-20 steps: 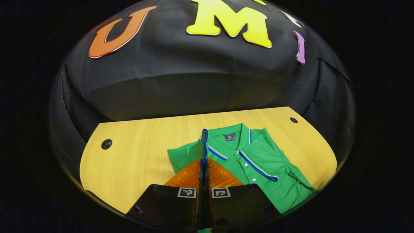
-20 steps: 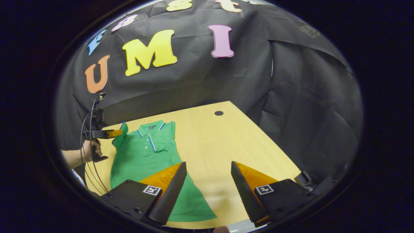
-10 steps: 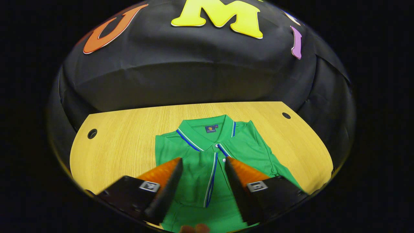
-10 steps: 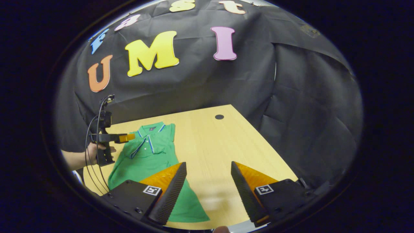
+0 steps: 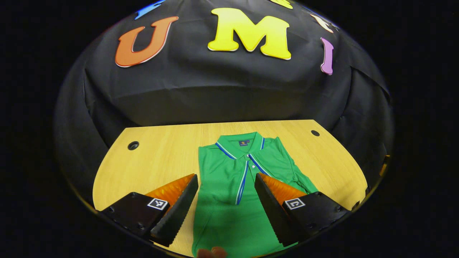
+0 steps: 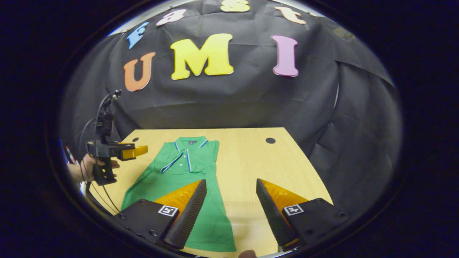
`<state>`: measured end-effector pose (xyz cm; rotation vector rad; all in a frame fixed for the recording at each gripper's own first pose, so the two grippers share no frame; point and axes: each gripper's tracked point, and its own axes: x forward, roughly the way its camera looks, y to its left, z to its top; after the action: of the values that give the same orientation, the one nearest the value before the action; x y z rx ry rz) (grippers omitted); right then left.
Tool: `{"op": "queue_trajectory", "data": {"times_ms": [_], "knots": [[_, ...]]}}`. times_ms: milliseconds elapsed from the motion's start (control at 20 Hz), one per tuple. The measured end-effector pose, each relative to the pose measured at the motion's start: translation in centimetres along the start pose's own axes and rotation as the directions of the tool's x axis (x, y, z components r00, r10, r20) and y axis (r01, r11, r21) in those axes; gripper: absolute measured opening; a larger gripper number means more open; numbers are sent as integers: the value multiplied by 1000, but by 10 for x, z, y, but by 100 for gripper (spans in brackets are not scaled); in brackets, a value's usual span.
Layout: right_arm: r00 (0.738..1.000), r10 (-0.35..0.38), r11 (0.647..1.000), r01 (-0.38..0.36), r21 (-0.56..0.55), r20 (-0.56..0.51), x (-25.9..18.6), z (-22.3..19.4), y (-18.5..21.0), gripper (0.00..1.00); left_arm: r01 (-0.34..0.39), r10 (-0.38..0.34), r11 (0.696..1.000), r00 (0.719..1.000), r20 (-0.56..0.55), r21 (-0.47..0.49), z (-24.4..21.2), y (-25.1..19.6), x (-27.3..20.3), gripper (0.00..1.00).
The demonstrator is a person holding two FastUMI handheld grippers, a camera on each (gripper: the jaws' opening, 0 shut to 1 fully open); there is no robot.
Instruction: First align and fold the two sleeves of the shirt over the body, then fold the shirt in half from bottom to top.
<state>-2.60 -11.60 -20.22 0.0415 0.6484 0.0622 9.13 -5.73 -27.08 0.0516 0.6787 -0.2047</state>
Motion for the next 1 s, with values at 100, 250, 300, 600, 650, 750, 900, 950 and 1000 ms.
{"op": "queue_trajectory", "data": {"times_ms": [100,250,300,600,650,750,900,950,1000], "knots": [[1000,21,999,-21,-40,0,2,-1,7,89,-7,7,1000,1000,4,-9,-10,8,-32,100],[998,57,995,-59,-78,-30,7,-14,21,91,-17,17,1000,1000,-14,-2,-34,19,-75,100],[997,62,994,-65,-83,-43,6,-20,23,93,-24,24,1000,999,-26,13,-45,23,-87,100],[983,108,984,-128,-127,-151,1,-66,33,94,37,-31,999,986,-165,31,-128,29,-148,100],[976,130,979,-154,-132,-176,-1,-76,36,95,56,-50,998,980,-193,27,-143,27,-154,100],[963,146,971,-184,-153,-228,-7,-100,34,97,84,-77,996,963,-260,16,-174,22,-164,100],[937,152,964,-210,-162,-314,-15,-140,31,96,113,-103,994,936,-337,10,-218,15,-174,100],[930,148,963,-213,-166,-337,-17,-152,29,96,123,-109,992,926,-362,15,-230,13,-179,100],[923,142,962,-215,-171,-358,-20,-163,27,97,131,-112,991,916,-385,23,-241,11,-183,100]]}}
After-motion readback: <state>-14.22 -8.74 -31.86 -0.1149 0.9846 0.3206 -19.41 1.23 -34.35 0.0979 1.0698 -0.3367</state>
